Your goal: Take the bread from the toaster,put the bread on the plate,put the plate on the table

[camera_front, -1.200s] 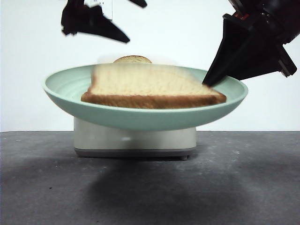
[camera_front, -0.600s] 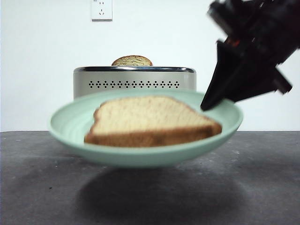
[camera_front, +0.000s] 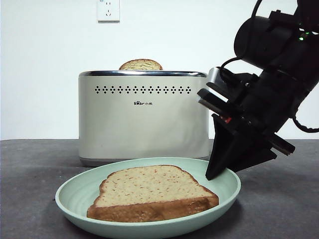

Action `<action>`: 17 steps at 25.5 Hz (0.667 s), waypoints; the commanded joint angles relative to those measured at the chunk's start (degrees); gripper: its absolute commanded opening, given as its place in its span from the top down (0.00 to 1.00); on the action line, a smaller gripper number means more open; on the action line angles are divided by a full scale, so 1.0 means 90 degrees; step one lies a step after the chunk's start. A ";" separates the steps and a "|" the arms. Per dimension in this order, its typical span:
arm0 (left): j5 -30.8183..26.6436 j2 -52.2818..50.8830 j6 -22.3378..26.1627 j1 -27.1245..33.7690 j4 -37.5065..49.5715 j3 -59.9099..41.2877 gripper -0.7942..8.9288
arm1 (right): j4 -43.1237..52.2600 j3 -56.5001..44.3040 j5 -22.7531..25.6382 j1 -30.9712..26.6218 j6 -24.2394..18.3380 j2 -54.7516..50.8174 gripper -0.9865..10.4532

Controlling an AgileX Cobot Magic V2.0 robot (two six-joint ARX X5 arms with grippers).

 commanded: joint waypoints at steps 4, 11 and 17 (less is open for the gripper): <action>-0.0019 0.0019 0.0032 -0.0049 -0.0100 0.0141 0.61 | 0.0015 0.0056 0.0131 0.0024 -0.0049 0.0126 0.86; -0.0019 0.0022 0.0032 -0.0049 -0.0197 0.0141 0.61 | -0.0029 0.0058 0.0168 0.0022 -0.0034 -0.0010 0.71; -0.0019 0.0022 0.0034 -0.0049 -0.0236 0.0141 0.61 | -0.0403 0.0068 0.0359 0.0041 -0.0083 -0.0940 0.71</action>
